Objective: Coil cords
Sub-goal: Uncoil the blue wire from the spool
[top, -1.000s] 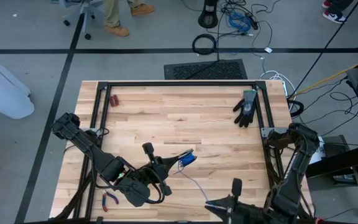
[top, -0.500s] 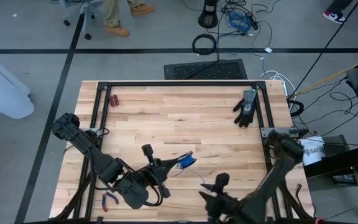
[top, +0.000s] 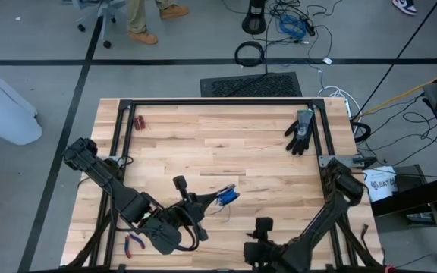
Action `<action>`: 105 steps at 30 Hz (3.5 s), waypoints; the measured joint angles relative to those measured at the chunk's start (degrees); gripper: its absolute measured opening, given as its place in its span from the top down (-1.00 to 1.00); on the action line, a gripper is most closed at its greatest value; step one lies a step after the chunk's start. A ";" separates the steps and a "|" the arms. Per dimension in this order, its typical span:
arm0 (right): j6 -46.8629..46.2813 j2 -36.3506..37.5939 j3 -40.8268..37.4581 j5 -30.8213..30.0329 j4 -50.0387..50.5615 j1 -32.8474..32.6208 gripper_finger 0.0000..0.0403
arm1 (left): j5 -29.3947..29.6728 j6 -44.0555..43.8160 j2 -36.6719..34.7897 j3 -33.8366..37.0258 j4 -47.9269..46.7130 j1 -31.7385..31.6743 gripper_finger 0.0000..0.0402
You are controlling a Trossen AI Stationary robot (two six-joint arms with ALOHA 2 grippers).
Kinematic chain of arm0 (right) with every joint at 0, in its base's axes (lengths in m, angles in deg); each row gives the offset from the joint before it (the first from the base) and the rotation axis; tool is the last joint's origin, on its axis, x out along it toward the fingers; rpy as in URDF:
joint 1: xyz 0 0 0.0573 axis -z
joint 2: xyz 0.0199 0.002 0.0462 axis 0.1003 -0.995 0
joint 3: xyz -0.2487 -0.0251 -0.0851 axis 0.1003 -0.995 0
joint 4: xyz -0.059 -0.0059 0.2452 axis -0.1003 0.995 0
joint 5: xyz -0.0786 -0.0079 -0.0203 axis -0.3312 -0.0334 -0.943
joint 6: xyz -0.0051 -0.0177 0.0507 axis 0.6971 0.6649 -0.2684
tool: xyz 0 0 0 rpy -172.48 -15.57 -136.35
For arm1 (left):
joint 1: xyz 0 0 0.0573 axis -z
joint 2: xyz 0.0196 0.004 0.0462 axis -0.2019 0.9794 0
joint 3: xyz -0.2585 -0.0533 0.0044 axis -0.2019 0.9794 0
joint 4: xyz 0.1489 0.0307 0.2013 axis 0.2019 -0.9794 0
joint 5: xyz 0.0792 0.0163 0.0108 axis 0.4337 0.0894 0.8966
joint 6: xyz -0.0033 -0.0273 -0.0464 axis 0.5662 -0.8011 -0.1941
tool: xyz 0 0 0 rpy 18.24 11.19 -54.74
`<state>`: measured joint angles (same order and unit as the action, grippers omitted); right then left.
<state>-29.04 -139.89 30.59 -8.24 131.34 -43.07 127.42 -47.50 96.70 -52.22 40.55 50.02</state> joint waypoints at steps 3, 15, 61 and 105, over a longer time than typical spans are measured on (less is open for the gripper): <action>-0.46 0.25 0.00 -16.09 -0.57 -0.64 0.26 | 0.01 -0.01 0.00 0.00 -0.03 -0.03 0.98; 2.30 0.19 0.00 -35.10 -1.75 2.71 0.29 | 0.01 -0.05 -0.02 0.00 0.55 0.28 0.98; 40.47 2.53 -0.05 -31.65 -36.42 4.94 1.00 | 0.06 1.41 -0.07 -0.04 0.87 0.28 0.98; 13.52 7.68 -0.02 -29.94 -7.52 -5.56 0.92 | 1.10 1.26 -0.04 -0.09 0.41 1.14 0.98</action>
<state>-15.52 -132.21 30.56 -38.18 123.82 -48.63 128.52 -46.24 96.65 -52.31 40.96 51.15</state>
